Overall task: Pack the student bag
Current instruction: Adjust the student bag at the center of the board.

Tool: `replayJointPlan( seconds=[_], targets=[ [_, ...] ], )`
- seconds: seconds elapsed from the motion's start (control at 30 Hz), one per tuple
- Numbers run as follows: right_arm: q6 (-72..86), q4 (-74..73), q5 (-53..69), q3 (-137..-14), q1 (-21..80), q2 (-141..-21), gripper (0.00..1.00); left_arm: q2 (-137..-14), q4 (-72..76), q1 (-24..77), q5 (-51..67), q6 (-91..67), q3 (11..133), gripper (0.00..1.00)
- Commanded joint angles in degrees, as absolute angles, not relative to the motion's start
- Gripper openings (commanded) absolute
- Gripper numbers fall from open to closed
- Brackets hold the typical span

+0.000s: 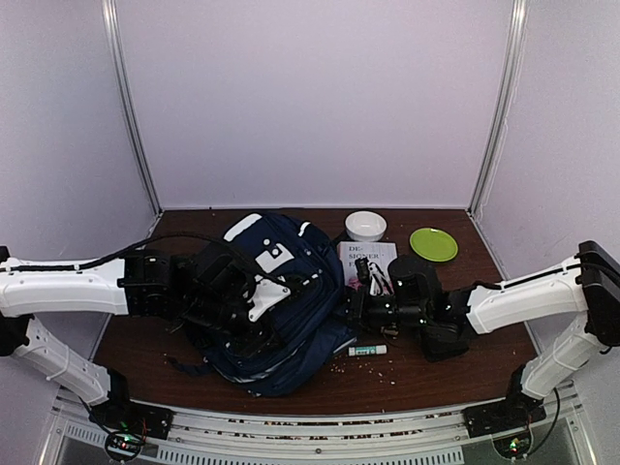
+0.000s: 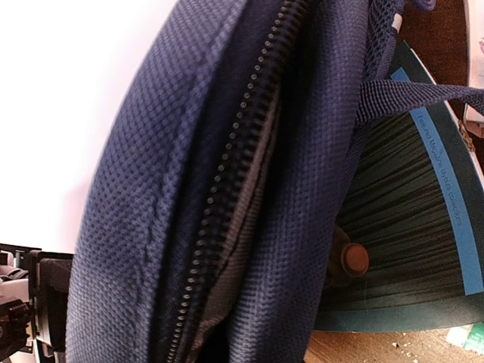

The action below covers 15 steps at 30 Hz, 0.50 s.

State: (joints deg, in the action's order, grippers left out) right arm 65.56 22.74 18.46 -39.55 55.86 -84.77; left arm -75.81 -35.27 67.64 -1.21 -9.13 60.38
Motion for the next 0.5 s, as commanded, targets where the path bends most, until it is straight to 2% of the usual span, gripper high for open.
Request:
replayJointPlan(
  seconds=[0.0, 0.2, 0.47],
  targets=[
    [65.8, 29.2, 20.3, -40.5, 55.3, -81.2, 0.00, -72.3, -30.9, 68.0, 1.3, -10.1, 60.5, 0.79],
    [66.3, 29.2, 20.3, -40.7, 55.1, -81.2, 0.00, -71.2, -28.5, 69.0, 3.4, -11.4, 60.6, 0.82],
    [67.7, 30.4, 21.0, -41.7, 55.2, -82.0, 0.00, -78.0, -28.4, 70.3, -0.6, -12.3, 61.1, 0.82]
  ],
)
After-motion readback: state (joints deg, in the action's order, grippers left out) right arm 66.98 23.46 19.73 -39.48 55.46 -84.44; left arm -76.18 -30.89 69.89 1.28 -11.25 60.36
